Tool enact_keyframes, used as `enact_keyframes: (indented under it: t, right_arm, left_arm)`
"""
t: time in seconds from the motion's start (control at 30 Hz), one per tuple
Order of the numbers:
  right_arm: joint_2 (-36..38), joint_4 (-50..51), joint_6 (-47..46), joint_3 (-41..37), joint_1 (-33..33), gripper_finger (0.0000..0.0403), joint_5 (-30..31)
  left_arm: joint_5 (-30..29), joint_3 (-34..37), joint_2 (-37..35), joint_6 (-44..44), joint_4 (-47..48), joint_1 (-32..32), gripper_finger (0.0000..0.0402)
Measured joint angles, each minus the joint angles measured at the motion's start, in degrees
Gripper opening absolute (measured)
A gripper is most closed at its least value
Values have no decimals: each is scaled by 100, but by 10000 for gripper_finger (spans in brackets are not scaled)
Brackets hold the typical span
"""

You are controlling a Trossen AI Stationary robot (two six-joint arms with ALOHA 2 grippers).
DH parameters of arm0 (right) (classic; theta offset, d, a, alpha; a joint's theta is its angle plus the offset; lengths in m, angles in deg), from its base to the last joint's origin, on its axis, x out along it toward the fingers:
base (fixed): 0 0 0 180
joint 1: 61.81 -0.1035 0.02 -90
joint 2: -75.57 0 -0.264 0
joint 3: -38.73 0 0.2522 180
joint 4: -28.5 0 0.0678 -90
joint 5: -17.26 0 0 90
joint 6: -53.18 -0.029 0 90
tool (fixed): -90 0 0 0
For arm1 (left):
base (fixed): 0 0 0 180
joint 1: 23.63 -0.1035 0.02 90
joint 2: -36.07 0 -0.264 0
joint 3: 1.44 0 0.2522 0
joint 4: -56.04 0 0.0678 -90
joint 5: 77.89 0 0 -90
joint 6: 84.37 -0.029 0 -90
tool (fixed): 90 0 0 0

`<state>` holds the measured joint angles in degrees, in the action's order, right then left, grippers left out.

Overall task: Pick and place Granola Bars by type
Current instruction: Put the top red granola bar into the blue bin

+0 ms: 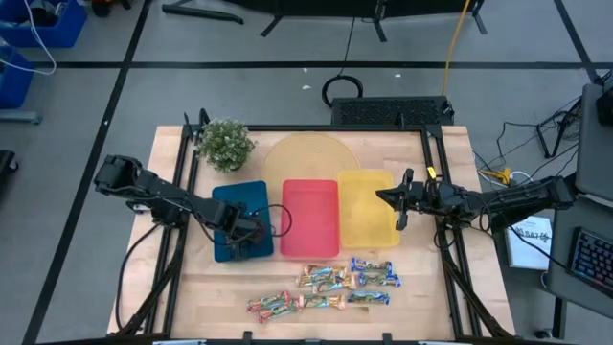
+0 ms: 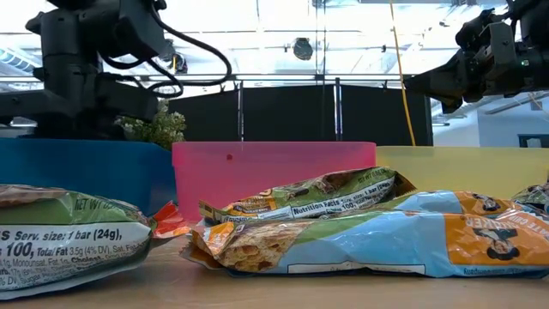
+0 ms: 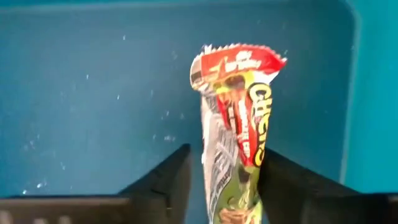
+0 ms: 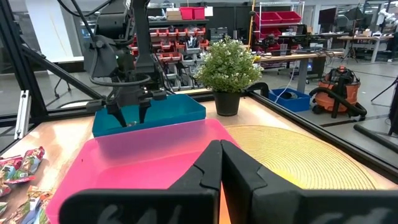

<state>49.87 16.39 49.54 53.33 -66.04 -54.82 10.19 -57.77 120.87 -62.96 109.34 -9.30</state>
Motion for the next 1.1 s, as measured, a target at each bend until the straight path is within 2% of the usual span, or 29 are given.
enact_keyframes:
  t: [0.2, 0.4, 0.67, 0.93, 1.1]
  right_arm:
    - [0, 0, 0, 0, 0, 0, 0]
    - [0, 0, 0, 0, 1, 0, 0]
    - [0, 2, 20, 0, 0, 0, 0]
    - [0, 70, 20, 0, 1, 0, 0]
    - [0, 70, -17, 0, 2, 0, 0]
  left_arm:
    - [-24, -503, 3, -62, 954, 0, 250]
    - [-482, -1644, 6, -44, 1984, 37, 263]
    - [-1331, -2929, 108, 782, 1777, 626, 223]
    - [-1279, -3277, 529, 896, 1122, 1481, 169]
    - [-925, -3311, 906, 920, 1035, 1868, 106]
